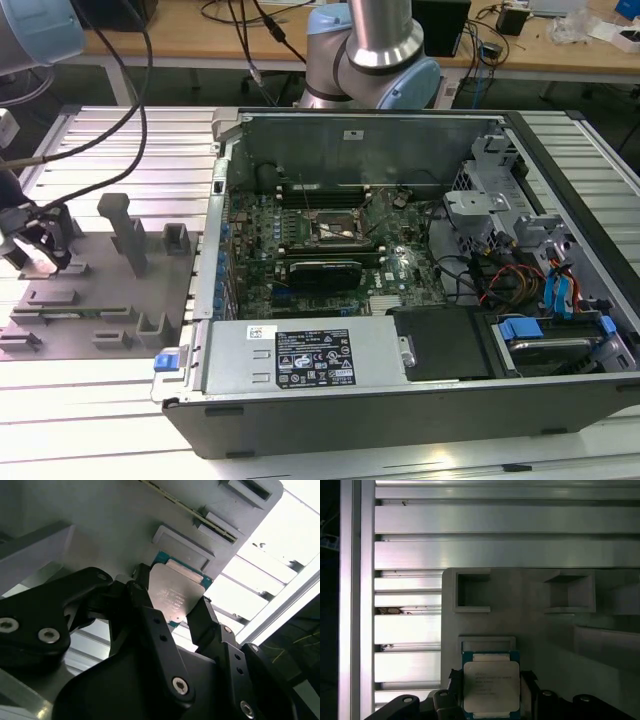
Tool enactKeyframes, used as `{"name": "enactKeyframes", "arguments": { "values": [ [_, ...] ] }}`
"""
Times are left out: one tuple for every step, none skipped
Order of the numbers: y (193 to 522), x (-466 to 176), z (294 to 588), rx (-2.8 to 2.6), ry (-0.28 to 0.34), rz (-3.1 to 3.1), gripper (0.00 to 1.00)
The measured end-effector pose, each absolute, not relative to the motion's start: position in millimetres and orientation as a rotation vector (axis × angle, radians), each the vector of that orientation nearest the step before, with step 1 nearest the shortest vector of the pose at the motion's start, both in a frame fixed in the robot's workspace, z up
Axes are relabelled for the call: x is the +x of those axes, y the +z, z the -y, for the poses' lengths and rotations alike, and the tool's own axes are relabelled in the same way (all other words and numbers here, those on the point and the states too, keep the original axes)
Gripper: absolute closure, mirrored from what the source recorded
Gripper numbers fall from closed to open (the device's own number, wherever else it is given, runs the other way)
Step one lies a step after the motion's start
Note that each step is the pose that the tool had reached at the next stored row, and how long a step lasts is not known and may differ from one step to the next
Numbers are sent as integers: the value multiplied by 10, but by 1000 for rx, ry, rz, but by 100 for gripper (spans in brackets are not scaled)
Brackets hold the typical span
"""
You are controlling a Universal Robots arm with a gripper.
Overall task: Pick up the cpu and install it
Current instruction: 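Pick up the cpu and move it towards the insertion slot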
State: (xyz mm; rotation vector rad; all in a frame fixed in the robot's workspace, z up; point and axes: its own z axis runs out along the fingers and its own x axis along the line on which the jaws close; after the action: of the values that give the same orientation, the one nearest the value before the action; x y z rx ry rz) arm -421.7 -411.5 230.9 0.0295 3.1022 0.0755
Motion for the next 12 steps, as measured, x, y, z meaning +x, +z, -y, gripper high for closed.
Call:
{"name": "enactKeyframes", "arguments": {
  "values": [
    [2316,-4218,4116,30,75,-3103,45],
    [2326,-4218,4115,30,75,-3103,45],
    [2348,-4218,4115,30,75,-3102,45],
    [2363,-4218,4115,30,75,-3102,45],
    [2387,-4217,4115,30,75,-3102,45],
    [2409,-4217,4115,30,75,-3102,45],
    [2429,-4217,4115,29,75,-3102,45],
    [2454,-4217,4115,29,75,-3102,45],
    [2481,-4217,4115,29,75,-3102,45],
    [2505,-4217,4115,29,75,-3102,45],
    [2524,-4217,4115,29,75,-3102,45],
    [2573,-4218,4114,30,75,-3102,45]
  ]
}}
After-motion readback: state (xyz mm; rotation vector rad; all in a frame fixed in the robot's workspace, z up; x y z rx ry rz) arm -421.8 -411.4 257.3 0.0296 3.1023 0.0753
